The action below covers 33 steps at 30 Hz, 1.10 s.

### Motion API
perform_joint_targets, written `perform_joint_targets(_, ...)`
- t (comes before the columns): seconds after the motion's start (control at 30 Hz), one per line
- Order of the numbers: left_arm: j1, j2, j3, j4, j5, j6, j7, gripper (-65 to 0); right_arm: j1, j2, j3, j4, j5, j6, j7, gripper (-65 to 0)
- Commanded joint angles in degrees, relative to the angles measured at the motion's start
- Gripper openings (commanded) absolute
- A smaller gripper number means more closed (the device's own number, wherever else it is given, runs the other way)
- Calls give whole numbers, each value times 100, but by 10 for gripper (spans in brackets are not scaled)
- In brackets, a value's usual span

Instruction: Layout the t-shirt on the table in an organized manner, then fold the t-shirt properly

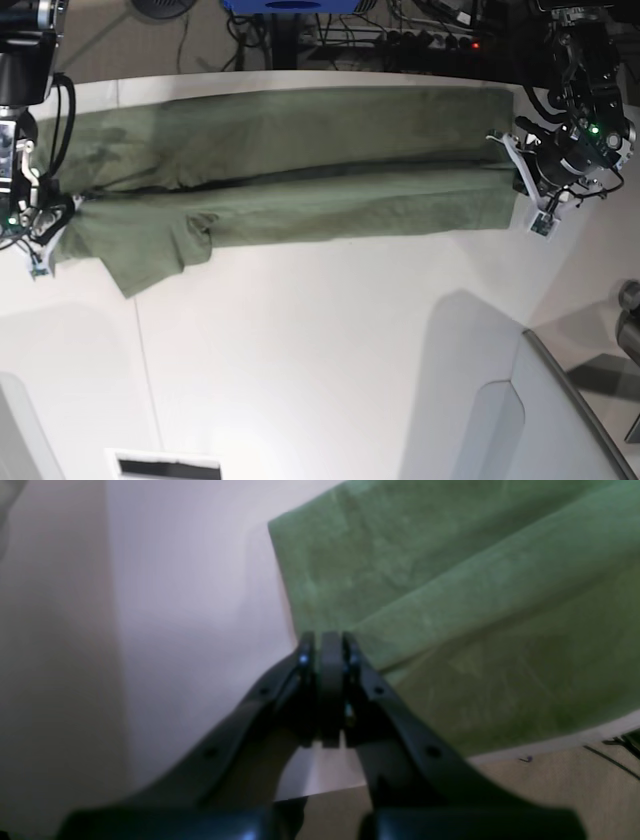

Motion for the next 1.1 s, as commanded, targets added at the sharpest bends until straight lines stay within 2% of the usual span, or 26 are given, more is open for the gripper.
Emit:
perform_joint_targets(0.0, 80, -82, -35, 132, 4, 25, -39, -650, 113, 167, 18, 75, -53, -23, 22, -650)
perform_joint_targets(0.47, 203, 41, -26, 79, 4, 43, -57, -650, 113, 140, 18, 75, -53, -23, 31, -650)
perform_joint_targets(0.7, 203, 102, 352, 79, 39, 52, -57, -650, 113, 140, 18, 75, -44, -23, 31, -650)
perform_joint_targets(0.83, 194, 76, 290, 132, 48, 61, -48, -650, 113, 140, 61, 84, -44, -31, 4, -615)
perform_joint_targets(0.87, 194, 67, 290, 132, 48, 61, -48, -624, 113, 140, 61, 93, -44, -31, -4, -584)
perform_joint_targets(0.93, 194, 14, 211, 132, 48, 61, -48, -420, 113, 140, 70, 119, -44, -31, 4, -503)
perform_joint_targets(1.0, 194, 14, 9, 141, 39, 61, -48, -272, 122, 140, 70, 128, -44, -31, 13, -452)
perform_joint_targets(1.07, 150, 23, -193, 281, 4, 61, -48, -184, 131, 176, 79, 172, -53, -40, 22, -438)
